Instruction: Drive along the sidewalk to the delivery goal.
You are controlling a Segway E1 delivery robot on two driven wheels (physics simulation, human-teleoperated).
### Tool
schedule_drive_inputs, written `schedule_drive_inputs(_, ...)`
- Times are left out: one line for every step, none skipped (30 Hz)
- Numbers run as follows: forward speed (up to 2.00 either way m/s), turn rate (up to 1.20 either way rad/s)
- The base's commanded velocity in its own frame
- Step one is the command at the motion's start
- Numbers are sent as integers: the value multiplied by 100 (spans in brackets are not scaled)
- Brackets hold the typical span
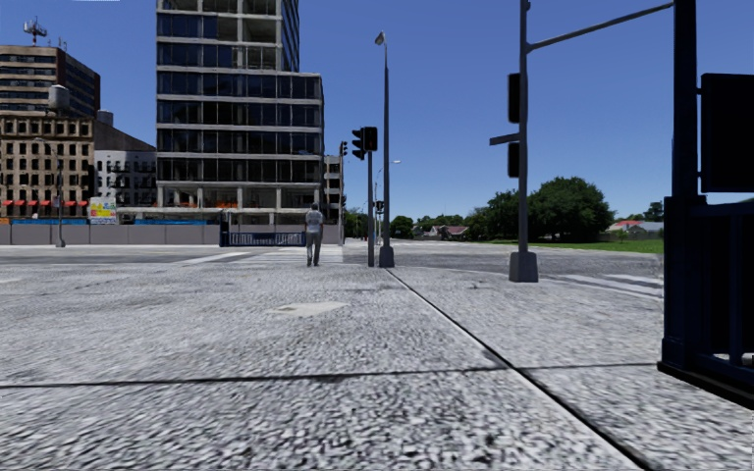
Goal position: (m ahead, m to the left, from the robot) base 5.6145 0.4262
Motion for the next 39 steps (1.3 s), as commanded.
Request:
schedule_drive_inputs(200, 0)
schedule_drive_inputs(200, 0)
schedule_drive_inputs(200, 0)
schedule_drive_inputs(200, 0)
schedule_drive_inputs(200, 0)
schedule_drive_inputs(200, 0)
schedule_drive_inputs(200, 0)
schedule_drive_inputs(200, 0)
schedule_drive_inputs(200, 0)
schedule_drive_inputs(200, 3)
schedule_drive_inputs(200, 18)
schedule_drive_inputs(200, 24)
schedule_drive_inputs(200, 24)
schedule_drive_inputs(200, 26)
schedule_drive_inputs(200, 26)
schedule_drive_inputs(200, 26)
schedule_drive_inputs(200, 26)
schedule_drive_inputs(200, 26)
schedule_drive_inputs(200, 26)
schedule_drive_inputs(200, 26)
schedule_drive_inputs(200, 26)
schedule_drive_inputs(200, 26)
schedule_drive_inputs(200, 26)
schedule_drive_inputs(200, 26)
schedule_drive_inputs(200, 26)
schedule_drive_inputs(200, 26)
schedule_drive_inputs(200, 26)
schedule_drive_inputs(200, 26)
schedule_drive_inputs(200, 26)
schedule_drive_inputs(200, 24)
schedule_drive_inputs(200, 0)
schedule_drive_inputs(200, 0)
schedule_drive_inputs(200, 0)
schedule_drive_inputs(200, 0)
schedule_drive_inputs(200, 0)
schedule_drive_inputs(200, 0)
schedule_drive_inputs(200, 0)
schedule_drive_inputs(200, 0)
schedule_drive_inputs(200, 0)
